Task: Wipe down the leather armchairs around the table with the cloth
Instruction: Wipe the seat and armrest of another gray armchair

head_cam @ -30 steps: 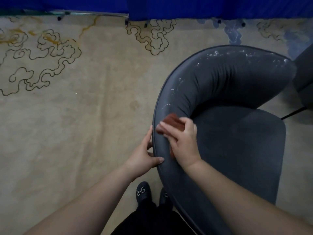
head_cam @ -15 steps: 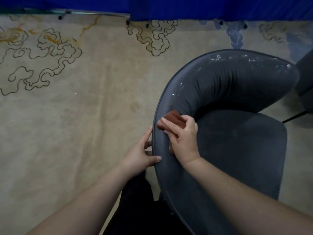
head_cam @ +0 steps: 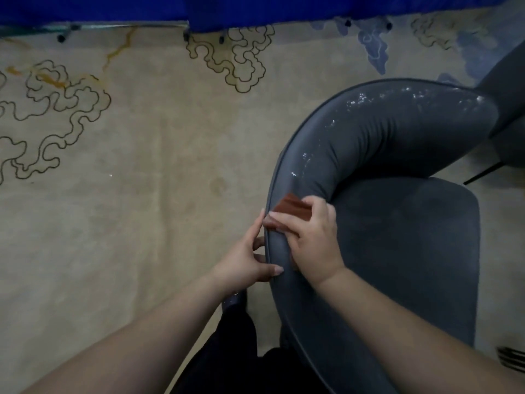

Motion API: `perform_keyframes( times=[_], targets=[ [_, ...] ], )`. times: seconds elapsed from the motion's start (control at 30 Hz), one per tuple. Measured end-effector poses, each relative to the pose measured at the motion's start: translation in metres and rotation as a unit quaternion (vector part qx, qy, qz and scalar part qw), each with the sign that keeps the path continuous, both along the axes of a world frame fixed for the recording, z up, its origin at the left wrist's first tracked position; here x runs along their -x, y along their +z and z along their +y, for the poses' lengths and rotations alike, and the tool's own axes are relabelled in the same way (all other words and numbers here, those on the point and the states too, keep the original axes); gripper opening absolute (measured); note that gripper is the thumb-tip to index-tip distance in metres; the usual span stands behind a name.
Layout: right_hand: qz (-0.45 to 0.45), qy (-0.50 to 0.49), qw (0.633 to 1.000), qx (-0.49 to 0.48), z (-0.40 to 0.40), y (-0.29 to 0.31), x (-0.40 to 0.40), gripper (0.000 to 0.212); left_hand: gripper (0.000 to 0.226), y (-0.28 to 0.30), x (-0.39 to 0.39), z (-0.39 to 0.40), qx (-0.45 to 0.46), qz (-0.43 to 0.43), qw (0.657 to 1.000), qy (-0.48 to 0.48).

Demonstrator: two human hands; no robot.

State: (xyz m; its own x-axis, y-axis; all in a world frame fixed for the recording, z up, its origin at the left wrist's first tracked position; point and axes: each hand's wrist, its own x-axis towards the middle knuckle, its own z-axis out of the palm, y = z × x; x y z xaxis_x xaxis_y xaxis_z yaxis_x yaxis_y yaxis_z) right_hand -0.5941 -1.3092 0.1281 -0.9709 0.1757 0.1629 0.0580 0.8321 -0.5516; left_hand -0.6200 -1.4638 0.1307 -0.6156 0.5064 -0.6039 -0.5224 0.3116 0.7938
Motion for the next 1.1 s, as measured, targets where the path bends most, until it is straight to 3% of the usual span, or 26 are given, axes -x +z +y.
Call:
perform_keyframes(
  times=[0.1, 0.2, 0.3, 0.4, 0.57, 0.7, 0.93, 1.1],
  targets=[
    [-0.007, -0.012, 1.000, -0.010, 0.002, 0.010, 0.046, 0.017, 0.108, 0.001, 0.011, 0.001, -0.005, -0.010, 1.000, 0.001],
    [0.003, -0.092, 0.995, 0.040, 0.004, 0.013, 0.072, 0.020, 0.104, 0.004, 0.026, 0.003, -0.015, 0.004, 1.000, -0.010],
    [0.048, -0.138, 0.983, 0.111, 0.007, 0.010, 0.058, 0.029, 0.080, 0.006, 0.040, 0.012, -0.004, 0.059, 0.998, 0.030],
    [0.067, -0.205, 0.955, 0.202, 0.013, 0.005, 0.040, 0.034, 0.050, 0.002, 0.057, 0.034, 0.015, 0.089, 0.989, 0.118],
    [0.029, -0.304, 0.904, 0.298, 0.027, 0.001, 0.045, 0.029, 0.045, -0.015, 0.074, 0.084, 0.098, 0.164, 0.967, 0.170],
    [0.033, -0.292, 0.909, 0.297, 0.044, -0.001, 0.059, 0.031, 0.051, -0.032, 0.069, 0.088, 0.156, 0.234, 0.944, 0.172],
    [0.057, -0.215, 0.954, 0.199, 0.056, -0.005, 0.107, 0.033, 0.044, -0.034, 0.067, 0.089, 0.209, 0.246, 0.931, 0.172],
    [0.067, -0.197, 0.964, 0.167, 0.036, -0.014, 0.083, 0.037, 0.045, -0.030, 0.067, 0.088, 0.231, 0.258, 0.925, 0.154]
  ],
)
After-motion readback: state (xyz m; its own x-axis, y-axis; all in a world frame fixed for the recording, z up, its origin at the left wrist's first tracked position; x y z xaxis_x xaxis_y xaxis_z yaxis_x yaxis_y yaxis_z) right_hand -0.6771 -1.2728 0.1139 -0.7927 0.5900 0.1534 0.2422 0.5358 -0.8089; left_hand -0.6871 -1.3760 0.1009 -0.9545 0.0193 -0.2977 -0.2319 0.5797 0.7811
